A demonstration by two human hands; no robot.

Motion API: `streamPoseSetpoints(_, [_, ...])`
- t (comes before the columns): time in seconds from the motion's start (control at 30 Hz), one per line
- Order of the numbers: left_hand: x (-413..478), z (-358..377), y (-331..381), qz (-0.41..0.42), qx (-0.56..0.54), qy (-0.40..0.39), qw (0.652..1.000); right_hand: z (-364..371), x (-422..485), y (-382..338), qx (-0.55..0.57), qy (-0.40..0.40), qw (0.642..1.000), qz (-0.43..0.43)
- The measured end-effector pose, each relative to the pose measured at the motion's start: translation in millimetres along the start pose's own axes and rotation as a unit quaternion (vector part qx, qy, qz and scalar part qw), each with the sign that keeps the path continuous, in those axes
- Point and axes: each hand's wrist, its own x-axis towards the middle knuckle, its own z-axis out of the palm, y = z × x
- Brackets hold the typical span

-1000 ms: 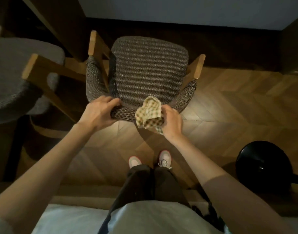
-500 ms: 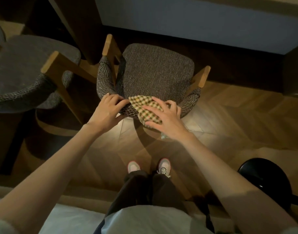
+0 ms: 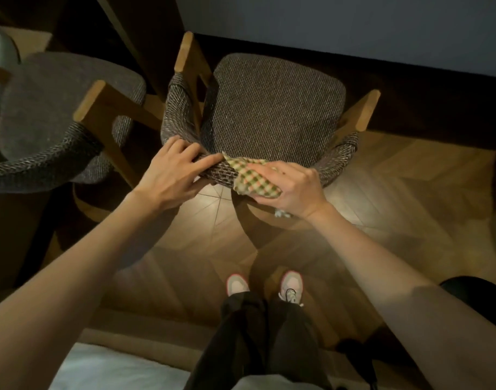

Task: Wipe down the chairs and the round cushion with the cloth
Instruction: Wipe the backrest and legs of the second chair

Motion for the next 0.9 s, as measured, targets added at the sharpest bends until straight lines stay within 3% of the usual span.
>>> streamPoseSetpoints(0.23, [14, -8, -40, -0.068, -0.01, -0.023, 0.997, 17, 56, 8, 0.027, -0.052, 0.998, 0.021])
streamPoseSetpoints(0.4, [19, -11, -30, -0.153, -0.048, -0.021, 0.987, 8, 66, -2, 0.046, -0.123, 0.988, 0.075])
streamPoseSetpoints(0.57, [24, -16, 9, -0.214, -0.085, -0.029, 0.973, -17, 47, 3, 0.074, -0.116, 0.989, 0.062])
streamPoseSetpoints(0.7, [39, -17, 53, -0.21, -0.111, -0.011, 0.971, -40, 17, 35, 0.111, -0.056, 0.98, 0.157])
streamPoseSetpoints(0.9, [97, -6, 131, -0.232, -0.076, -0.028, 0.969, -77, -21, 112, 0.141, -0.051, 0.959, 0.241])
